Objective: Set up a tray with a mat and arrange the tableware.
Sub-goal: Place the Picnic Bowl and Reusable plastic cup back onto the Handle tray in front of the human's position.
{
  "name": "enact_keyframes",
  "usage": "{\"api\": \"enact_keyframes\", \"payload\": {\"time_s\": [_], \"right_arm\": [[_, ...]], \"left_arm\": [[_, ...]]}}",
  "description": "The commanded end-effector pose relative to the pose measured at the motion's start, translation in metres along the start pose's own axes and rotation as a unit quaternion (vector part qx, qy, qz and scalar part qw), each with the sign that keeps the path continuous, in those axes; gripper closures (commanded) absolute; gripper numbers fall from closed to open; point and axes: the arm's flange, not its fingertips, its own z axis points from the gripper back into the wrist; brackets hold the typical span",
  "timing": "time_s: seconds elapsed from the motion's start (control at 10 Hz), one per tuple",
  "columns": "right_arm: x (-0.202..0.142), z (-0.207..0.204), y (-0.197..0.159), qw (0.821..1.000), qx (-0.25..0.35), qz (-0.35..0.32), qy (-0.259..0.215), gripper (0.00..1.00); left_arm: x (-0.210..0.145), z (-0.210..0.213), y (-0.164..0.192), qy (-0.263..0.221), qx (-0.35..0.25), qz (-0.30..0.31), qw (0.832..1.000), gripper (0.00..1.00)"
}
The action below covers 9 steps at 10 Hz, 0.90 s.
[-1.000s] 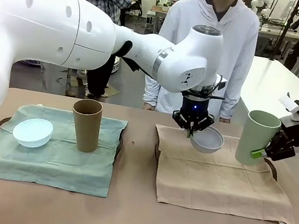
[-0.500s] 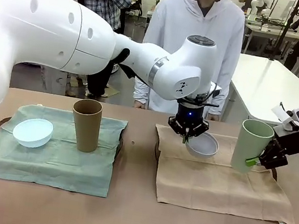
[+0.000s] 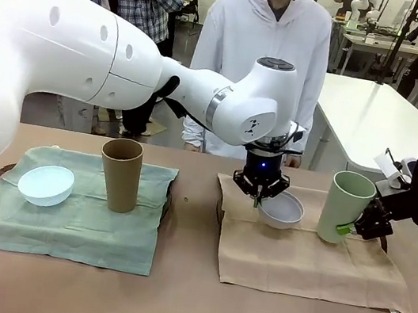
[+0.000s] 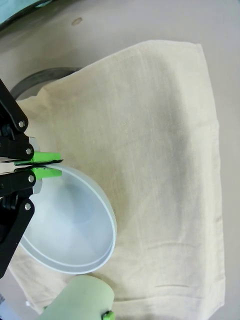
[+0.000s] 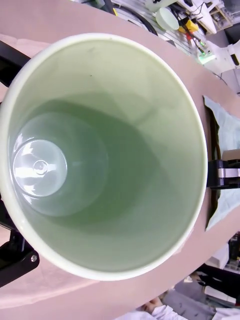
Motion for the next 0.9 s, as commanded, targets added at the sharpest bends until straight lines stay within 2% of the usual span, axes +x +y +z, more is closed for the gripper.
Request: {"api": "enact_keyframes", "payload": {"time_s": [0.0, 0.1, 0.2, 0.3, 0.4, 0.5, 0.6, 0.7, 0.8], "right_arm": [[-0.002, -0.008, -0.009, 1.0, -0.01, 0.01, -0.006, 0.19], [-0.002, -0.009, -0.009, 1.0, -0.006, 0.013, -0.005, 0.19], [-0.002, -0.007, -0.008, 1.0, 0.002, 0.014, 0.001, 0.0], [0.001, -0.002, -0.005, 1.0, -0.002, 0.016, 0.02, 0.0], [0.009, 0.009, -0.002, 0.998, -0.015, 0.01, 0.064, 0.0], [0.018, 0.027, 0.001, 0.994, -0.026, -0.002, 0.104, 0.0], [0.027, 0.052, 0.003, 0.989, -0.049, 0.001, 0.14, 0.0], [0.034, 0.073, 0.006, 0.985, -0.06, -0.003, 0.165, 0.0], [0.039, 0.089, 0.009, 0.981, -0.067, -0.01, 0.183, 0.0]], "left_arm": [[0.002, -0.002, 0.002, 0.009, -0.02, -0.005, 1.0, 0.96], [0.002, -0.002, 0.002, 0.011, -0.022, -0.004, 1.0, 0.96], [0.002, -0.001, 0.002, 0.014, -0.024, -0.003, 1.0, 0.37], [0.001, 0.002, 0.003, 0.015, -0.021, -0.002, 1.0, 0.37], [-0.001, 0.007, 0.004, 0.015, -0.015, -0.003, 1.0, 0.0], [-0.001, 0.009, 0.005, 0.017, -0.012, -0.004, 1.0, 0.72], [-0.002, 0.013, 0.006, 0.017, -0.004, -0.005, 1.0, 0.0], [-0.005, 0.019, 0.007, 0.016, -0.002, -0.006, 1.0, 0.52], [-0.007, 0.025, 0.006, 0.014, 0.003, -0.008, 1.0, 0.0]]}}
